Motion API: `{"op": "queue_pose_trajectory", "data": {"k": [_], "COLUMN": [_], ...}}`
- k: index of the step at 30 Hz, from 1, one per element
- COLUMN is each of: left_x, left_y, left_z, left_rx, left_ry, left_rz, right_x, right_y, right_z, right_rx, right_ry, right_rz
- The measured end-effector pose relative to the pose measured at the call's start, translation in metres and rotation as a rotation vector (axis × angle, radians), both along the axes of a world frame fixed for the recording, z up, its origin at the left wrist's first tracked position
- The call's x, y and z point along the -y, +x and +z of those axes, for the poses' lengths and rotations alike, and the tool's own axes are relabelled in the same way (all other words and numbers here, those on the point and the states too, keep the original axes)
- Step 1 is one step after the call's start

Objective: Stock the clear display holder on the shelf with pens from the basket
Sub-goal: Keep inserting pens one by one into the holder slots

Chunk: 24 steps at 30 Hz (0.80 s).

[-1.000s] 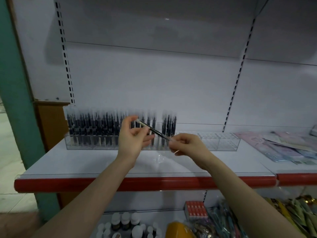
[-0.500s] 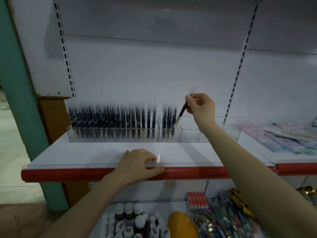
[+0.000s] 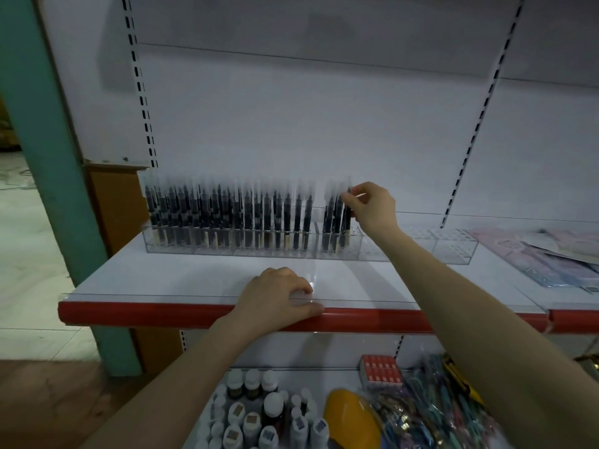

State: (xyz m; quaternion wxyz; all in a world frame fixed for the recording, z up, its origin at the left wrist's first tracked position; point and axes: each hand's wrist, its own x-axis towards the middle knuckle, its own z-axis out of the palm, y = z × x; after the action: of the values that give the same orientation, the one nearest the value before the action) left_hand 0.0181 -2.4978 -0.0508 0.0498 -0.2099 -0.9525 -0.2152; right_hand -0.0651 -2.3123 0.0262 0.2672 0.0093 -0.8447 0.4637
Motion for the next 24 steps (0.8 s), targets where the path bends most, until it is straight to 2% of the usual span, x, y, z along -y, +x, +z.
{"op": "queue_pose_trajectory", "data": {"k": [14, 24], "left_x": [0.003, 0.002], "left_y": [-0.003, -0.003], "left_z": [-0.004, -0.006], "left_rx": [-0.004, -0.071], "left_ry": [0.006, -0.001], "left_rz": [-0.023, -0.038], "right_x": [-0.001, -0.002], "right_y": [-0.001, 0.002], "right_z": [-0.008, -0.013], "right_rx": [-0.043, 0.134], "right_ry": [0.116, 0.183], "right_rz": [-0.092, -0.136]}}
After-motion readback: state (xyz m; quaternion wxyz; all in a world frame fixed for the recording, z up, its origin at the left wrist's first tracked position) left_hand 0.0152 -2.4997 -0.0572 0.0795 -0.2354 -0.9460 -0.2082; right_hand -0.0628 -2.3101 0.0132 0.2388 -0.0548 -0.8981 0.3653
